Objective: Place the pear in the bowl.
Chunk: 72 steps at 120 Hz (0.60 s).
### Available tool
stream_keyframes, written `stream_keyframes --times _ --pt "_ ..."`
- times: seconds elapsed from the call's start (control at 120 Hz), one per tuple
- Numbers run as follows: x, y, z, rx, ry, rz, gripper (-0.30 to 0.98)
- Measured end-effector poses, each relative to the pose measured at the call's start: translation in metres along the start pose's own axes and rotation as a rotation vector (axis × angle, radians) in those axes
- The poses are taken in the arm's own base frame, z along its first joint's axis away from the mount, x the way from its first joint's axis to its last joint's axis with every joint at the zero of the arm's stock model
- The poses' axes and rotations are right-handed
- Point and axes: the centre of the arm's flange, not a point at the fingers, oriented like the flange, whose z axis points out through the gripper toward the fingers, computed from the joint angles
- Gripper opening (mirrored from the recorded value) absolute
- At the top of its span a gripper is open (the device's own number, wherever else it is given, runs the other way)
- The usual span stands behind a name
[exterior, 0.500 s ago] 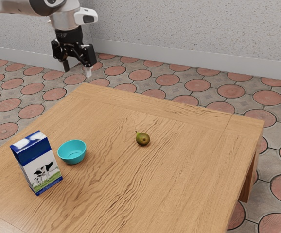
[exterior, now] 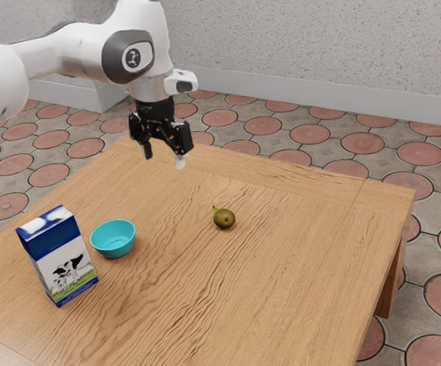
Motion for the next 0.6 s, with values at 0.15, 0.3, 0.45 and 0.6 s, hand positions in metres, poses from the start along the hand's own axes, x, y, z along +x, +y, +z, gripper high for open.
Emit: stream_keyframes --times 0.15,0.3,0.45,0.6 --pt "0.036 0.023 0.089 -0.041 -0.033 -0.031 0.69" --pt "0.078 0.045 0.129 -0.093 0.03 -0.144 0.69" --pt "0.117 0.038 0.134 -0.123 0.099 -0.312 0.69" --pt "0.136 0.009 0.149 -0.112 0.124 -0.47 0.69"
